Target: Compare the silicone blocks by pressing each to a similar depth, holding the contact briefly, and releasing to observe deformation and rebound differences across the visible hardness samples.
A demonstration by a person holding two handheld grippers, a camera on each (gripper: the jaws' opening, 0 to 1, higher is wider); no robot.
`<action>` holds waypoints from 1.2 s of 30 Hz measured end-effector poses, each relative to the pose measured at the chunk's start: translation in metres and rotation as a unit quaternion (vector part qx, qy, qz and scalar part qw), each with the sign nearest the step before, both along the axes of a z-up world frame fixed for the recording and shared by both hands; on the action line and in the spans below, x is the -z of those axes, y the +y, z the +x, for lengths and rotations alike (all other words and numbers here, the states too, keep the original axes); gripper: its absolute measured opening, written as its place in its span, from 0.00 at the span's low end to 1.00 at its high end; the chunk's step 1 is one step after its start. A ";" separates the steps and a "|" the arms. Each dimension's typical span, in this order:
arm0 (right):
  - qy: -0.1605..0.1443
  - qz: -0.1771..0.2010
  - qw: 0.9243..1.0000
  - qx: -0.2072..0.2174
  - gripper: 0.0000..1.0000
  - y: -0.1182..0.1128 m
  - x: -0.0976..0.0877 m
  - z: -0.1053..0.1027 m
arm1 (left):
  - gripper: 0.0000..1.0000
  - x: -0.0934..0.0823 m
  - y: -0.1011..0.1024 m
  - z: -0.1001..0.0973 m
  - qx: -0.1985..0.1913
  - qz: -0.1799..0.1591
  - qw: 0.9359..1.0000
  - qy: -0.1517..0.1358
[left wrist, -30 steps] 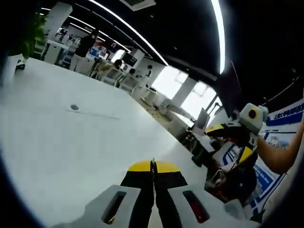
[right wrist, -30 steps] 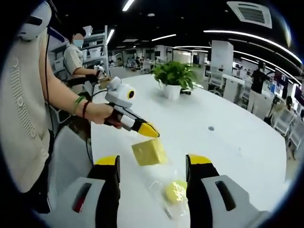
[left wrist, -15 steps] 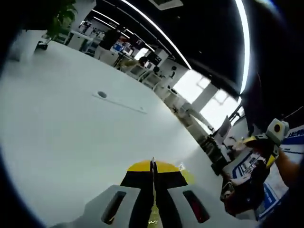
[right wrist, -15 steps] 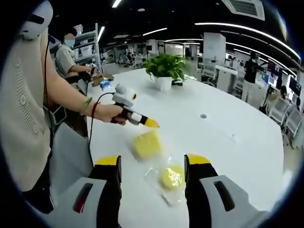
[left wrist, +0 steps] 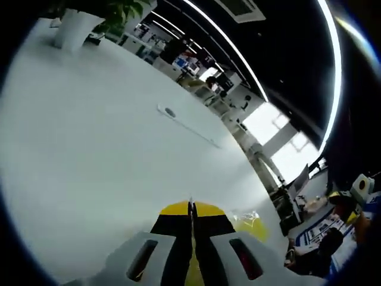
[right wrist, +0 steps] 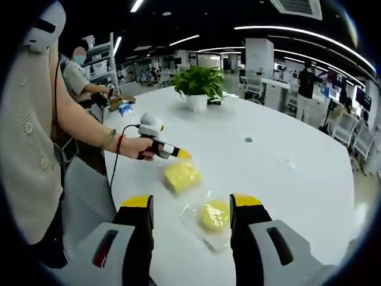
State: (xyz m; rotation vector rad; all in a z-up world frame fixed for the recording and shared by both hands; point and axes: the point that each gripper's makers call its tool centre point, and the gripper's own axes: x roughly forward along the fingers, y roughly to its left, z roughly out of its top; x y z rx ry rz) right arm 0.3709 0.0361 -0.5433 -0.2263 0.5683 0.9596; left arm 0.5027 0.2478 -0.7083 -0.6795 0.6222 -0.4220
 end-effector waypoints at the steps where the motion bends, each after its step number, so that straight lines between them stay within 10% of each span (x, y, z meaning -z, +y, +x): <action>1: 0.000 0.000 1.000 0.001 0.47 0.000 0.001 -0.001 | 0.00 0.003 0.001 -0.001 -0.001 0.001 1.000 0.003; 16: 0.008 0.012 1.000 0.020 0.45 0.001 0.007 -0.004 | 0.03 0.012 0.009 0.001 -0.001 0.050 0.999 -0.015; 28: 0.010 0.022 0.999 0.026 0.47 0.004 0.013 -0.009 | 0.25 0.018 0.034 0.008 -0.015 0.112 0.993 -0.018; 36: -0.021 0.034 0.998 0.058 0.48 0.000 0.007 -0.004 | 0.34 -0.009 0.060 0.002 -0.034 0.132 0.990 -0.046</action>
